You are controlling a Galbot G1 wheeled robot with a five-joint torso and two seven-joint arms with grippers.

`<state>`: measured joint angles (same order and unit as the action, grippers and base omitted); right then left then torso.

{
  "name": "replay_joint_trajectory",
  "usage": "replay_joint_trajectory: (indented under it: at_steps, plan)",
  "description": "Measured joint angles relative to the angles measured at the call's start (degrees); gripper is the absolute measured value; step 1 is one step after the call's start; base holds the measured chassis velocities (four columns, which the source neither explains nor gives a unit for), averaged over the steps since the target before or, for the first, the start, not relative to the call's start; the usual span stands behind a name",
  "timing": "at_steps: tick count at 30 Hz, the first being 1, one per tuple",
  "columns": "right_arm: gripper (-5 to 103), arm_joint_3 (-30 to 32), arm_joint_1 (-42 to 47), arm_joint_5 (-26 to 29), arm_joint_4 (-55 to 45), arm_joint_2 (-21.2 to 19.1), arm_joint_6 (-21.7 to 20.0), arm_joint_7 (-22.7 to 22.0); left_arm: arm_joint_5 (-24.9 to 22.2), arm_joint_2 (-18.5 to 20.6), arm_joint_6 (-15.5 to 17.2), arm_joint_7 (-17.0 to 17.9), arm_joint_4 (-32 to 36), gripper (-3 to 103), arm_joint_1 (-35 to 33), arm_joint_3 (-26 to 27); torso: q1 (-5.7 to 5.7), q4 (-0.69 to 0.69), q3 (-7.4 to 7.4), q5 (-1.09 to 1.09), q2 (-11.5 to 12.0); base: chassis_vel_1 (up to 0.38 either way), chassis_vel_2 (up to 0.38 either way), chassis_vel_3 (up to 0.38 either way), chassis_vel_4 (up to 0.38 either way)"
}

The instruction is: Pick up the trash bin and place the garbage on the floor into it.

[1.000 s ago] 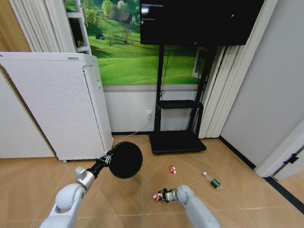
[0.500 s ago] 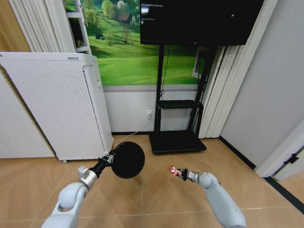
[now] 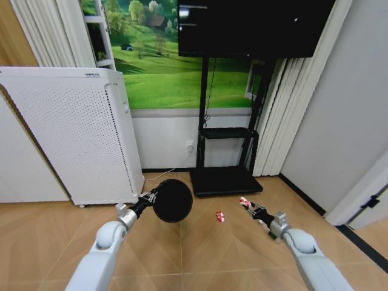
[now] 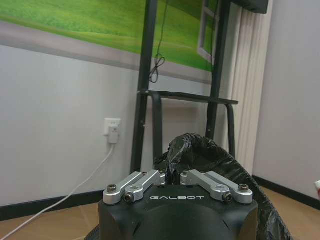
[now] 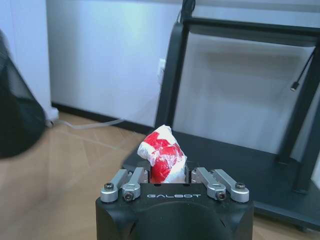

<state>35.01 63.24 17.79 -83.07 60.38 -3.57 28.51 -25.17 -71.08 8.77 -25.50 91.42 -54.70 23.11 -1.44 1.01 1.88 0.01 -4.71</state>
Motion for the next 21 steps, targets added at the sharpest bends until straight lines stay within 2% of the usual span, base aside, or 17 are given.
replay_joint_trajectory:
  at_steps: [3,6,9,17,21]
  plan:
    - [33,-0.7,0.4,1.8,-1.2,0.5,-0.2,-0.5,0.0,-0.6,-0.1,0.1,-1.0,8,1.3,-1.4,0.0,0.01,0.0,0.0,0.0,0.0,0.0,0.0,0.0]
    - [33,-2.6,1.1,7.2,-4.1,1.0,-0.7,-1.2,0.0,-1.6,-0.5,0.3,-3.3,8,4.2,-5.3,0.0,0.01,0.0,0.0,0.0,0.0,0.0,0.0,0.0]
    - [33,-3.4,1.5,9.1,-6.7,0.6,-0.8,-1.2,-0.1,-1.6,-0.9,-0.1,-4.6,8,5.4,-7.3,0.0,0.01,0.0,0.01,0.0,0.0,0.0,0.0,0.0]
    - [33,-3.6,3.2,10.3,-15.3,0.8,-1.7,-0.3,0.4,-2.9,-2.0,-0.8,-8.0,8,6.2,-8.9,0.0,0.0,0.0,-0.02,0.0,0.0,0.0,0.0,0.0]
    - [33,-4.7,4.6,8.9,-18.7,1.8,-2.2,0.6,0.7,-4.2,-2.5,-1.2,-9.1,8,6.7,-9.6,0.0,0.0,0.0,-0.02,0.0,0.0,0.0,0.0,0.0]
